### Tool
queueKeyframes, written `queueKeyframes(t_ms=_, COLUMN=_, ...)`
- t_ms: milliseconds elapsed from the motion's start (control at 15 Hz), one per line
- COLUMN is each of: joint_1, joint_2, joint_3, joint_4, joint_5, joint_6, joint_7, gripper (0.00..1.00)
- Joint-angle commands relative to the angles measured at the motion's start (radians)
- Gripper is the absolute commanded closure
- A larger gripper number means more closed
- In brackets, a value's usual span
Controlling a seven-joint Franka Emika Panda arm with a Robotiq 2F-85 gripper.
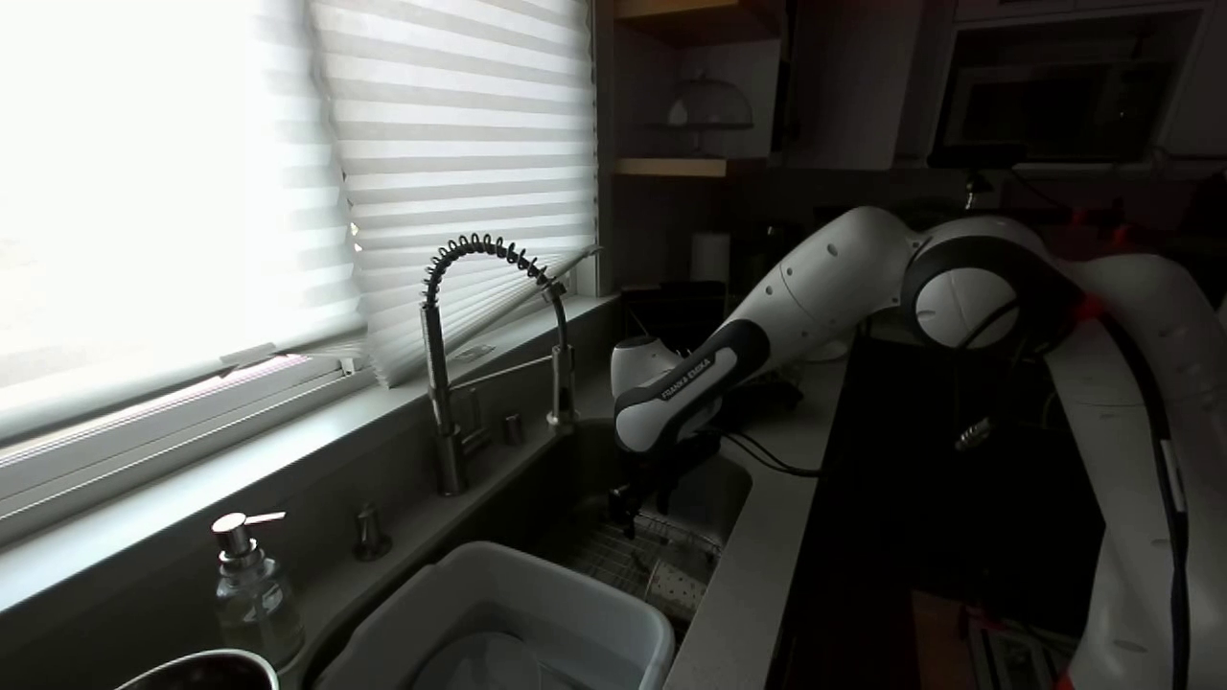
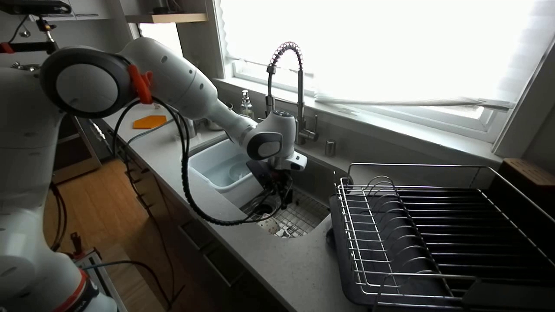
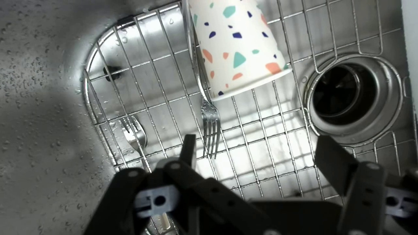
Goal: Remove the cup from the sink
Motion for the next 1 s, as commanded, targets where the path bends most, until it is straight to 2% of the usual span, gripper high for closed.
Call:
queueKeyframes(t_ms=0, joint_1=0.002, joint_2=0.000, joint_3=-0.002, joint_4=0.002, joint_5=0.001, joint_6=-0.002, joint_7=-0.001, gripper=0.07)
queueKeyframes(t_ms=133, joint_1=-0.017, joint_2=0.022, joint_3=0.009, joint_4=0.028, joint_5=0.025, joint_6=-0.029, joint_7=-0.030, gripper=0.00)
queueKeyframes(t_ms=600, joint_1=-0.069, joint_2=0.066, joint_3=0.002, joint_4=0.072, joint_5=0.063, joint_6=-0.176, joint_7=-0.094, gripper=0.00)
queueKeyframes(t_ms=933, joint_1=-0.074, joint_2=0.139, joint_3=0.003, joint_4=0.144, joint_5=0.055, joint_6=-0.218, joint_7=-0.082, gripper=0.00)
